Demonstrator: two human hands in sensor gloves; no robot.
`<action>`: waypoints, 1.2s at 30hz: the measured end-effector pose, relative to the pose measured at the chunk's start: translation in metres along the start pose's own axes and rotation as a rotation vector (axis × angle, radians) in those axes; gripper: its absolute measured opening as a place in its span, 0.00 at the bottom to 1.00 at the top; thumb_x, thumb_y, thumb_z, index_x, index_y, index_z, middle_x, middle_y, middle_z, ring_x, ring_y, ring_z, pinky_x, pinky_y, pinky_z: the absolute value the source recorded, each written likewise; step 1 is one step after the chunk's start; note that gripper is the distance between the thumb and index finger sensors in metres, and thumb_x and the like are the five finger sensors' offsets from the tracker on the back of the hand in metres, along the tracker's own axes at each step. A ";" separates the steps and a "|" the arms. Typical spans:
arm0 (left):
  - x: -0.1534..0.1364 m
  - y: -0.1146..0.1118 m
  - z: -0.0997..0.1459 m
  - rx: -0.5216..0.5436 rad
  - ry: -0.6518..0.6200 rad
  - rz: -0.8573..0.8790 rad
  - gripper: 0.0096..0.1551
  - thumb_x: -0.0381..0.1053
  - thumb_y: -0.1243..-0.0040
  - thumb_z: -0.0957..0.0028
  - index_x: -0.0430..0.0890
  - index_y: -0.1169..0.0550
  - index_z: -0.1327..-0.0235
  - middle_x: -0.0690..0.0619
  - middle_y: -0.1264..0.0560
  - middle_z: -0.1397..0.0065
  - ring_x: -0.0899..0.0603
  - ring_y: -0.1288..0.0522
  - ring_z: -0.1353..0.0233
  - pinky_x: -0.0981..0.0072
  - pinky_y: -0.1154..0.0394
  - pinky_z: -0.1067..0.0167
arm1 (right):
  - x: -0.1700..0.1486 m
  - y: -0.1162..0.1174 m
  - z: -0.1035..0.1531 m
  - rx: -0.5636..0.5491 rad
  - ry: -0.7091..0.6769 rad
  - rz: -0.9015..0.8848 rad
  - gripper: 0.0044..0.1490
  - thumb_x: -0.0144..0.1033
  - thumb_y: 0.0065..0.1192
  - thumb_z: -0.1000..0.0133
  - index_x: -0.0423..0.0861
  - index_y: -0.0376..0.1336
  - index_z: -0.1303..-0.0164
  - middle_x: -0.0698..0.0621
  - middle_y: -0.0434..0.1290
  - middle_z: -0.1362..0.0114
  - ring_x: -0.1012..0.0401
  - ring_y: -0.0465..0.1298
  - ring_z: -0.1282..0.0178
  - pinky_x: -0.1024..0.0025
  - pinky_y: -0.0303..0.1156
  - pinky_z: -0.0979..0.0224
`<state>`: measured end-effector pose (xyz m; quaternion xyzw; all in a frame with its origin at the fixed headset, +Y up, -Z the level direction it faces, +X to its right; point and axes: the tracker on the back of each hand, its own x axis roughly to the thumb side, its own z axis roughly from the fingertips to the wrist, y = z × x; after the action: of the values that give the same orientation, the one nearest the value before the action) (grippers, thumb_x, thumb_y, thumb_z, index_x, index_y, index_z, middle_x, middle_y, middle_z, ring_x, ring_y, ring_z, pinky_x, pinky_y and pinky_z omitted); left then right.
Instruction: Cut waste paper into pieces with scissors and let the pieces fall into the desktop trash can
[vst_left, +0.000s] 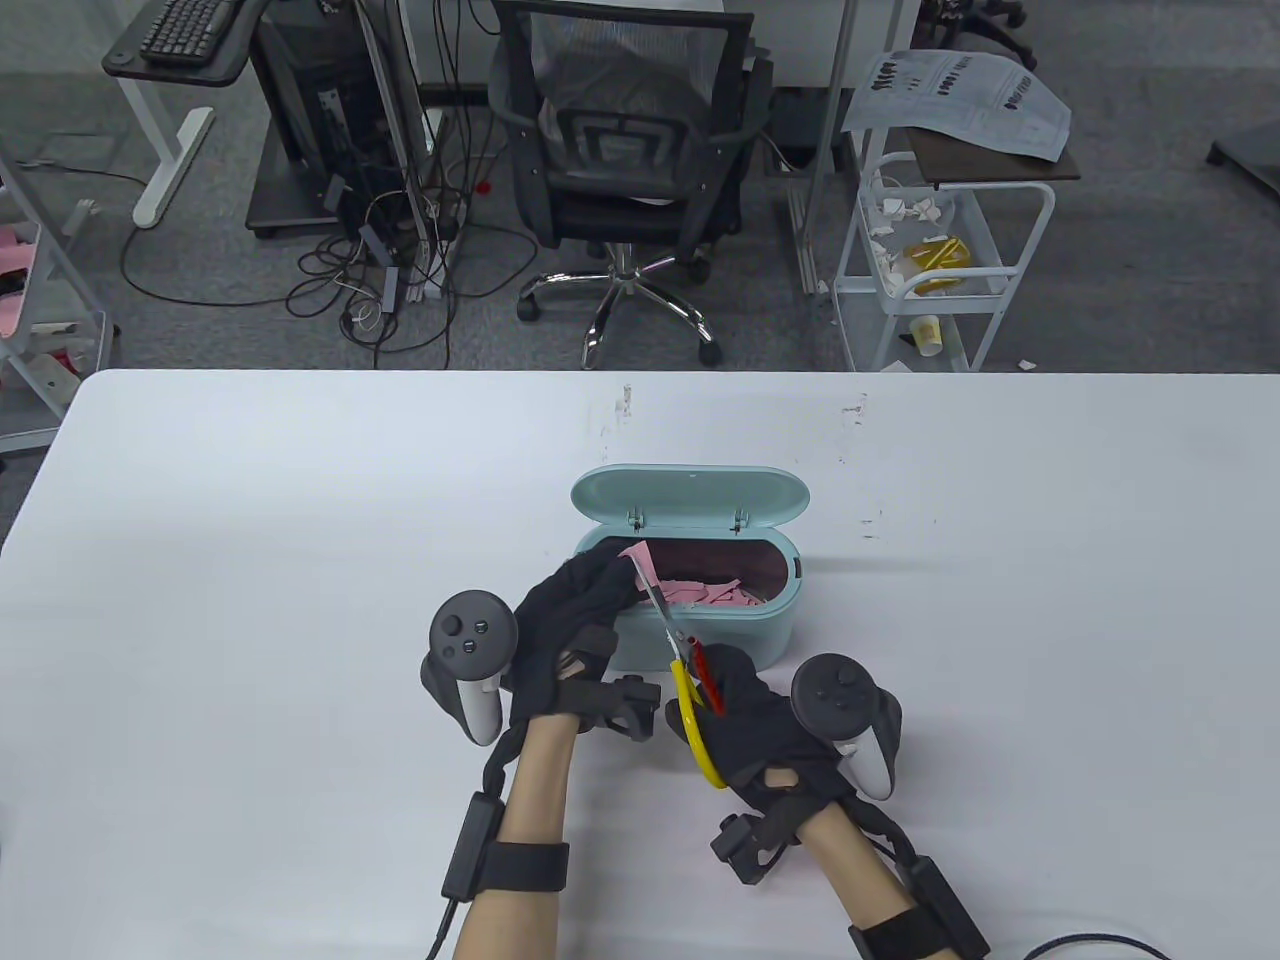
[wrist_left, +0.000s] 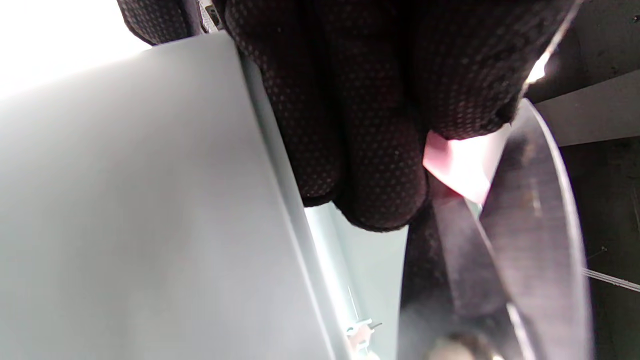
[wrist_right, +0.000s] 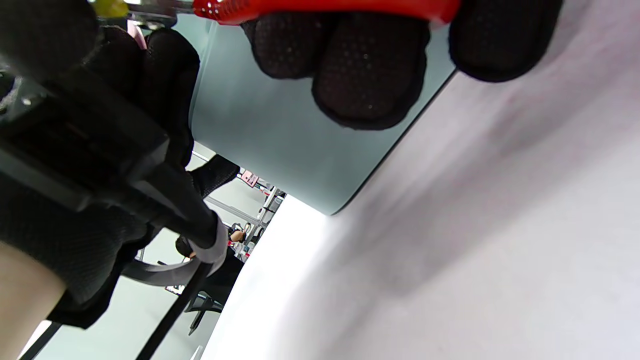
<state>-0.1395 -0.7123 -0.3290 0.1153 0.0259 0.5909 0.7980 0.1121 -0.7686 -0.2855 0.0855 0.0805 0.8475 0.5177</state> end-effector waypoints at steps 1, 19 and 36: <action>0.000 0.000 0.000 0.000 -0.001 -0.002 0.20 0.62 0.30 0.52 0.54 0.10 0.54 0.62 0.05 0.58 0.53 0.08 0.51 0.35 0.37 0.27 | 0.000 0.000 -0.001 -0.008 -0.002 -0.007 0.54 0.72 0.58 0.56 0.49 0.47 0.29 0.54 0.70 0.41 0.56 0.79 0.53 0.39 0.69 0.38; 0.006 -0.001 -0.002 -0.005 0.038 -0.056 0.20 0.61 0.30 0.52 0.53 0.10 0.54 0.61 0.05 0.59 0.52 0.08 0.52 0.35 0.37 0.27 | -0.007 -0.004 -0.002 -0.001 0.091 -0.230 0.45 0.63 0.66 0.57 0.44 0.57 0.40 0.61 0.79 0.56 0.64 0.85 0.73 0.47 0.78 0.45; 0.000 -0.002 0.001 0.018 0.062 0.030 0.18 0.61 0.30 0.52 0.55 0.10 0.55 0.61 0.06 0.58 0.52 0.09 0.51 0.34 0.38 0.27 | -0.007 0.005 0.009 0.116 0.037 -0.040 0.59 0.75 0.55 0.54 0.48 0.41 0.27 0.52 0.64 0.35 0.54 0.76 0.46 0.36 0.64 0.34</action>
<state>-0.1372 -0.7128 -0.3290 0.1045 0.0543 0.6059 0.7867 0.1127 -0.7769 -0.2758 0.0979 0.1409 0.8322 0.5272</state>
